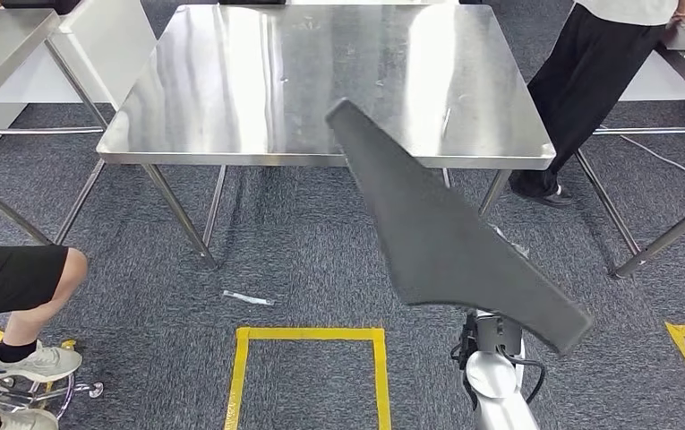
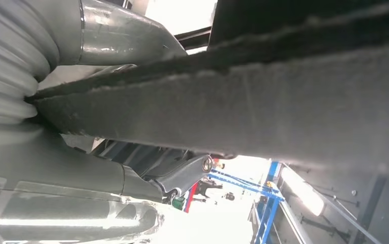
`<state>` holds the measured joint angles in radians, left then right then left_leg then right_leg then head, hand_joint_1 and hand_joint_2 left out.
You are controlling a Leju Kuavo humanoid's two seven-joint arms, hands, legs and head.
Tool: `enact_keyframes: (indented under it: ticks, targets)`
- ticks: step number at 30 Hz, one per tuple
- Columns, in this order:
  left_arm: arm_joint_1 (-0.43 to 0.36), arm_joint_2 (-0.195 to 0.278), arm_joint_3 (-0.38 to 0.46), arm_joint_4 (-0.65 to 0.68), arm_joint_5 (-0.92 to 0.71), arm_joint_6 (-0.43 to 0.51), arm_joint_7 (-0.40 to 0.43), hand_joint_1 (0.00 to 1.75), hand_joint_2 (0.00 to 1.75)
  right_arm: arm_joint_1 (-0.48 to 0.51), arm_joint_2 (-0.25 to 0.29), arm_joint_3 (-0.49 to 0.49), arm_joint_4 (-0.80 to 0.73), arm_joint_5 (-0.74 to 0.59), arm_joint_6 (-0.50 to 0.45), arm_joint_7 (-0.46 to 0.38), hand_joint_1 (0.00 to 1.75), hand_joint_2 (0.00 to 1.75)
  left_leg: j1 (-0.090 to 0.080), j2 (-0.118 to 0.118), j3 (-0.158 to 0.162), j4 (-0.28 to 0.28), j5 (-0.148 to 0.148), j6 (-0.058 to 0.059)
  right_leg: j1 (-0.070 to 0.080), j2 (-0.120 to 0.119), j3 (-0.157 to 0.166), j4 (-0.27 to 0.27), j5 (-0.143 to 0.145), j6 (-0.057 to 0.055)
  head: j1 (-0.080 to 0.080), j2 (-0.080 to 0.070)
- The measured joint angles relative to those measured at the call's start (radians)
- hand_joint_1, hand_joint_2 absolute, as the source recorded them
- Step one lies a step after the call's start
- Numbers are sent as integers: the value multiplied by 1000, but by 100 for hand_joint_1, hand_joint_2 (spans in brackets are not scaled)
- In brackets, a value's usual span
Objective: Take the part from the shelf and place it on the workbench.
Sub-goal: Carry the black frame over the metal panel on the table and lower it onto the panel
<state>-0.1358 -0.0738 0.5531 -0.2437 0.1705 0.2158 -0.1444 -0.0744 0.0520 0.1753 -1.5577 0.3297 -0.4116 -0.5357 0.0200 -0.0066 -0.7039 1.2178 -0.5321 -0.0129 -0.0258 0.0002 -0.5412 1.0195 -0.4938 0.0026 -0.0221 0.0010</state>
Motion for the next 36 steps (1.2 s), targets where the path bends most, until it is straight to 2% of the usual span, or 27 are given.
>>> enact_keyframes:
  ticks: [1, 2, 4, 5, 7, 8, 10, 12, 13, 14, 15, 16, 17, 19, 21, 23, 24, 26, 28, 29, 30, 32, 34, 36]
  targets:
    - [0, 0, 0, 0, 0, 0, 0, 0, 175, -4, 0, 0, 2, 0, 0, 2, 173, 175, 2, 3, 18, -67, 52, 0, -2, 0, 8, 0, -9, 5, 0, 0]
    - [-1, 0, 0, 0, 0, 0, 0, 0, 175, -9, 1, 0, 4, 0, 1, 3, 173, 175, 0, 5, 35, -122, 76, 2, -2, 1, 18, 0, -17, 11, 0, 0]
    - [-2, 0, 1, -1, 0, -2, 0, 0, 175, -19, 2, 1, 8, 0, 1, 5, 173, 175, -7, 7, 57, -174, 82, 16, 1, 1, 27, -1, -29, 27, -1, 0]
    - [-2, 1, 2, -1, 1, -3, 0, 0, 175, -21, 2, 2, 11, 0, 1, 5, 173, 175, -10, 7, 60, -174, 71, 26, 3, 1, 34, 1, -31, 36, -1, 0]
    - [-2, 0, 4, -2, 1, -5, -2, 0, 175, -25, 4, 5, 15, 0, 1, 6, 173, 175, -11, 5, 79, -184, 87, 45, 5, 1, 40, 9, -37, 50, -1, 0]
    - [-2, 0, 5, -2, 1, -6, -4, 0, 175, -28, 4, 7, 18, 0, 1, 6, 173, 175, -10, 4, 90, -189, 88, 52, 6, 1, 33, 29, -42, 52, 0, 0]
    - [-4, -1, 7, -4, 1, -7, -8, 0, 175, -36, 4, 10, 24, -1, 1, 6, 173, 175, -11, 3, 106, -195, 82, 64, 4, 0, -23, 121, -67, 50, 2, 0]
    - [-4, -1, 12, -4, 1, -6, -10, 0, 175, -37, 4, 13, 30, -8, 4, 7, 173, 175, -12, 0, 115, -195, 71, 71, 5, 0, -110, 239, -101, 48, 2, 0]
    - [-4, -2, 14, -4, 1, -5, -11, 0, 175, -36, 4, 14, 35, -14, 8, 8, 173, 175, -13, -3, 121, -195, 65, 73, 6, 0, -142, 266, -108, 49, 3, 0]
    - [-3, -3, 17, -4, 1, -5, -11, 0, 175, -35, 3, 14, 38, -19, 12, 9, 173, 175, -14, -6, 130, -195, 57, 73, 6, 0, -158, 259, -97, 54, 3, 0]
    - [-3, -5, 20, -4, 1, -4, -11, 0, 175, -34, 3, 15, 41, -22, 15, 10, 173, 175, -14, -10, 140, -195, 49, 71, 6, 0, -156, 217, -68, 61, 3, 0]
    - [-3, -7, 23, -4, 1, -4, -11, 0, 175, -35, 3, 15, 42, -24, 18, 10, 173, 175, -14, -12, 150, -196, 40, 69, 6, 0, -142, 151, -23, 68, 3, 0]
    - [-3, -8, 25, -4, 1, -4, -12, 0, 175, -35, 3, 15, 43, -25, 19, 10, 173, 175, -15, -14, 161, -195, 31, 65, 8, 0, -127, 88, 18, 68, 3, 0]
    - [-3, -10, 28, -4, 1, -5, -12, 0, 175, -35, 5, 18, 45, -25, 20, 10, 173, 175, -19, -15, 172, -195, 15, 55, 14, -2, -105, 15, 63, 52, 3, 0]
    - [-2, -11, 30, -4, 0, -6, -13, 0, 175, -36, 8, 20, 46, -25, 21, 11, 173, 175, -21, -15, 177, -194, 10, 45, 15, -2, -96, 8, 68, 32, 3, 0]
    - [-3, -11, 31, -5, 0, -7, -14, 0, 175, -37, 9, 22, 45, -24, 21, 10, 173, 175, -19, -11, 167, -164, 6, 38, 7, 0, -81, 2, 70, 22, 3, 0]
    - [-3, -11, 31, -5, 0, -7, -14, 0, 175, -38, 10, 23, 45, -24, 21, 10, 173, 175, -17, -9, 147, -128, -2, 34, 4, 0, -73, -1, 66, 17, 2, 0]
    - [-3, -11, 31, -5, 0, -7, -15, 0, 175, -39, 11, 25, 45, -23, 21, 10, 173, 175, -13, -6, 75, -14, -38, 22, 2, 0, -59, -4, 57, 4, 2, 0]
    - [-1, -10, 32, -5, -4, -3, -12, 0, 175, -38, 12, 25, 45, -23, 24, 13, 173, 175, -8, -4, 3, 70, -69, 11, 2, 1, -49, -4, 47, -1, 2, 0]
    - [0, -10, 32, -5, -6, -1, -9, 0, 175, -35, 13, 24, 45, -24, 26, 15, 173, 175, -5, -2, -12, 69, -57, 8, 2, 2, -42, -4, 41, 0, 2, 0]
    - [3, -10, 32, -5, -10, 1, -7, 0, 175, -30, 13, 24, 46, -25, 28, 17, 173, 175, -3, -1, -10, 34, -24, 6, 0, 3, -33, -4, 35, 2, 2, 0]
    - [10, -10, 32, -5, -17, 2, -6, 0, 175, -20, 13, 24, 46, -27, 30, 16, 173, 175, 2, 2, 32, -92, 61, 4, -2, 4, -15, -3, 22, 11, 2, 0]
    - [14, -11, 32, -4, -22, 2, -7, 0, 175, -11, 12, 23, 45, -31, 30, 10, 173, 175, -1, 3, 63, -170, 83, 12, 1, 6, -10, -2, 11, 24, 2, 0]
    - [17, -13, 32, -4, -27, 0, -9, 0, 175, -1, 9, 22, 40, -37, 32, 1, 173, 175, -7, 3, 71, -177, 78, 28, 4, 6, -12, -4, 3, 38, 2, 0]
